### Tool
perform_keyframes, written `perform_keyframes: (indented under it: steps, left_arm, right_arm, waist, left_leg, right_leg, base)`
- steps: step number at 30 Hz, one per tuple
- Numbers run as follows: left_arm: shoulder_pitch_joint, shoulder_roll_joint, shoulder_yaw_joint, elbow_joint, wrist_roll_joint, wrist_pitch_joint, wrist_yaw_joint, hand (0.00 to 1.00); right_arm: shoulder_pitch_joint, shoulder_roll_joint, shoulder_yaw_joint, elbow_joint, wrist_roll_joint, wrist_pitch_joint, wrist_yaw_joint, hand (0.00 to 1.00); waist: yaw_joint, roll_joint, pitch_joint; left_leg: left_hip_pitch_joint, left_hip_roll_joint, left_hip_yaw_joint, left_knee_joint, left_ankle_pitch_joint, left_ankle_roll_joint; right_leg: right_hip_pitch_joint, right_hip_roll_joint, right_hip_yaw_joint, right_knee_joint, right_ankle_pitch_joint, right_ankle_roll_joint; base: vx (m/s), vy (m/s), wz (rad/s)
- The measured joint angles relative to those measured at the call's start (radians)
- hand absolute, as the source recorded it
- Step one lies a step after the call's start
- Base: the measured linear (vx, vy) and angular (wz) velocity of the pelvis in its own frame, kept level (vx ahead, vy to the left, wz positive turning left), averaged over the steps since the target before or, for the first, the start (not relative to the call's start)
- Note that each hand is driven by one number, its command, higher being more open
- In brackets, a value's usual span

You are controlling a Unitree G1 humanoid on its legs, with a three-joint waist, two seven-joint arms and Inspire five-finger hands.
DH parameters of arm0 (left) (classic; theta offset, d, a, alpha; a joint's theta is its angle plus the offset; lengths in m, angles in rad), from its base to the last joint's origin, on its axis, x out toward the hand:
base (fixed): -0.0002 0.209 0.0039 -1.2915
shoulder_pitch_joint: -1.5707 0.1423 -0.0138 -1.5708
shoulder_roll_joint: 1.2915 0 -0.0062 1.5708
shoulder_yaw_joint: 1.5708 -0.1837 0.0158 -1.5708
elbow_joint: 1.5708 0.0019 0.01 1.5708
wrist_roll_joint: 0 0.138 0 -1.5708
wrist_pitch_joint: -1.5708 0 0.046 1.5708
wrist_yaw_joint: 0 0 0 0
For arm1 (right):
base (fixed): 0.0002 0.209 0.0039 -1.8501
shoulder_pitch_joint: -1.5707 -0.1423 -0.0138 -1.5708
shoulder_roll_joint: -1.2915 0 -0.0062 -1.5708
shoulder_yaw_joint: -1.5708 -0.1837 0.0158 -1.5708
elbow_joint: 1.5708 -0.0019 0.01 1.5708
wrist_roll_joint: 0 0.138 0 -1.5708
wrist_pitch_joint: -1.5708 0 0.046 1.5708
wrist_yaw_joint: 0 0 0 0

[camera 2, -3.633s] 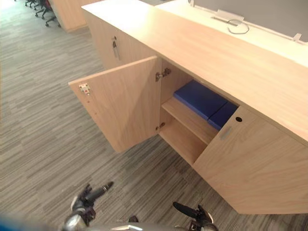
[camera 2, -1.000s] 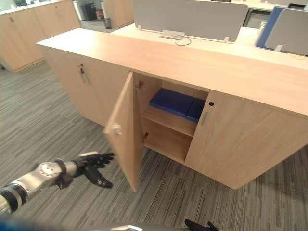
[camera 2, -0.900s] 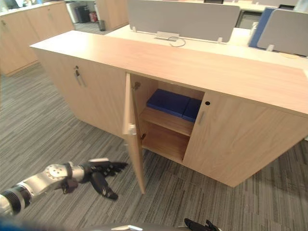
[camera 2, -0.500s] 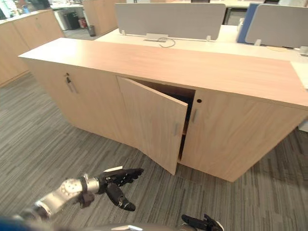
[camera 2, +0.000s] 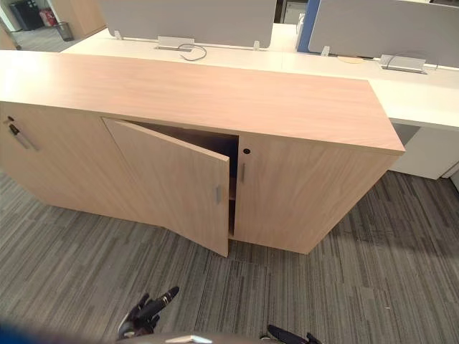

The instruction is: Walk over to the cabinet, pick up the folder, carry it to the office cabinet, place the folder inside the office cabinet, then close the office cabinet door

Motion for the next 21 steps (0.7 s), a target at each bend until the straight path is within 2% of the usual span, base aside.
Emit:
perform_keyframes:
  steps: [1,2,3,4,5,6,7,8,9,10,11,12,14,17,21]
  left_arm:
    - [0.008,-0.005,0.020,0.005,-0.038,-0.004,-0.019,1.00]
    - [0.014,-0.005,0.023,0.007,-0.065,-0.001,-0.030,1.00]
    - [0.018,-0.005,0.025,0.007,-0.072,-0.001,-0.035,1.00]
    - [0.018,-0.009,0.041,0.003,-0.086,-0.009,-0.047,1.00]
    - [0.016,-0.017,0.041,0.003,-0.093,-0.015,-0.049,1.00]
    - [0.014,-0.039,0.030,0.005,-0.101,-0.014,-0.053,1.00]
    - [0.011,-0.047,0.019,0.005,-0.101,-0.015,-0.051,1.00]
    - [0.012,-0.056,0.017,0.005,-0.100,-0.016,-0.052,1.00]
    - [0.015,-0.061,0.017,0.005,-0.099,-0.015,-0.052,1.00]
    - [0.016,-0.071,0.021,0.009,-0.098,-0.016,-0.049,1.00]
    - [0.021,-0.054,0.021,0.009,-0.076,-0.016,-0.048,1.00]
    - [0.021,-0.046,0.021,0.008,-0.045,-0.017,-0.046,1.00]
    - [0.010,-0.022,0.016,0.005,0.067,-0.017,-0.030,1.00]
    - [0.000,0.000,-0.026,0.006,0.206,-0.017,-0.021,1.00]
    - [-0.034,0.002,-0.070,0.037,0.285,-0.014,-0.011,1.00]
  right_arm:
    - [0.000,-0.002,-0.016,0.000,0.000,0.002,0.000,1.00]
    - [-0.001,-0.006,-0.023,0.000,0.001,0.002,0.000,1.00]
    - [-0.001,-0.007,-0.022,-0.001,0.000,0.002,0.000,1.00]
    - [-0.008,-0.016,-0.018,0.000,0.001,0.002,0.000,1.00]
    - [-0.016,-0.025,-0.017,0.006,0.000,0.003,-0.001,1.00]
    - [-0.047,-0.054,-0.013,0.033,0.000,0.003,-0.005,1.00]
    - [-0.059,-0.067,-0.012,0.048,0.000,0.004,-0.011,1.00]
    - [-0.062,-0.065,-0.005,0.049,0.000,0.005,-0.015,1.00]
    - [-0.058,-0.065,0.014,0.048,0.000,0.005,-0.016,1.00]
    - [-0.053,-0.065,0.029,0.046,0.001,0.007,-0.018,1.00]
    - [-0.048,-0.058,0.071,0.046,0.000,0.010,-0.016,1.00]
    - [-0.048,-0.054,0.102,0.044,0.001,0.010,-0.018,1.00]
    - [-0.047,-0.043,0.185,0.029,0.005,0.010,-0.022,1.00]
    - [-0.044,-0.032,0.176,0.014,0.062,0.001,-0.022,1.00]
    - [-0.046,-0.028,0.149,0.011,0.081,-0.010,-0.023,1.00]
  waist:
    - [0.005,0.010,0.006]
    - [0.018,0.023,0.015]
    - [0.025,0.030,0.018]
    - [0.043,0.027,0.020]
    - [0.051,0.039,0.023]
    - [0.057,0.063,0.041]
    - [0.057,0.070,0.050]
    - [0.064,0.072,0.050]
    - [0.066,0.081,0.048]
    - [0.075,0.084,0.046]
    - [0.069,0.062,0.026]
    - [0.069,0.043,0.019]
    - [0.066,0.002,-0.014]
    - [0.066,-0.002,-0.039]
    - [0.060,0.018,-0.053]
  left_leg:
    - [-0.011,0.041,0.005,0.097,-0.037,0.001]
    - [-0.040,0.087,-0.006,0.233,-0.073,0.040]
    - [-0.068,0.109,-0.030,0.318,-0.083,0.058]
    - [-0.153,0.124,-0.155,0.478,-0.102,0.080]
    - [-0.182,0.089,-0.256,0.509,-0.135,0.068]
    - [-0.224,0.004,-0.411,0.517,-0.197,0.054]
    - [-0.252,-0.059,-0.499,0.500,-0.222,0.054]
    - [-0.274,-0.134,-0.590,0.408,-0.216,0.050]
    - [-0.275,-0.142,-0.616,0.345,-0.166,0.053]
    - [-0.265,-0.148,-0.603,0.342,-0.136,0.092]
    - [-0.245,-0.167,-0.577,0.291,-0.120,0.107]
    - [-0.235,-0.178,-0.565,0.261,-0.107,0.109]
    - [-0.206,-0.218,-0.547,0.133,-0.044,0.127]
    - [-0.126,-0.232,-0.528,-0.006,0.013,0.127]
    - [-0.070,-0.222,-0.523,-0.033,0.011,0.119]
  right_leg:
    - [0.014,0.017,0.020,-0.001,-0.006,-0.010]
    - [0.024,0.035,0.054,-0.001,-0.014,-0.020]
    - [0.026,0.042,0.074,-0.001,-0.019,-0.028]
    - [0.025,0.044,0.121,0.007,-0.032,-0.034]
    - [0.017,0.040,0.150,0.016,-0.039,-0.043]
    - [0.002,0.030,0.199,0.040,-0.045,-0.043]
    - [-0.004,0.018,0.224,0.053,-0.046,-0.037]
    - [-0.015,0.005,0.260,0.077,-0.053,-0.010]
    - [-0.018,0.011,0.273,0.086,-0.058,0.001]
    - [-0.017,0.015,0.299,0.093,-0.067,0.018]
    - [-0.025,-0.011,0.306,0.096,-0.067,0.020]
    - [-0.031,-0.024,0.311,0.096,-0.066,0.023]
    - [-0.062,-0.064,0.311,0.088,-0.063,0.027]
    - [-0.045,-0.077,0.313,0.053,-0.057,0.037]
    - [0.007,-0.062,0.308,0.021,-0.054,0.039]
  base:
    - [0.16,-0.167,-0.56]
    - [0.13,-0.138,-0.69]
    - [0.14,-0.123,-0.86]
    - [0.08,-0.021,-0.83]
    - [0.08,0.065,-1.11]
    - [0.02,0.157,-1.02]
    - [0.02,0.278,-1.14]
    - [0.01,0.232,-0.82]
    - [0.01,0.237,-0.80]
    - [0.05,0.186,-0.53]
    - [0.07,0.173,-0.45]
    - [0.11,0.162,-0.31]
    - [0.11,0.060,-0.16]
    - [0.16,-0.015,-0.11]
    - [0.13,-0.016,-0.08]
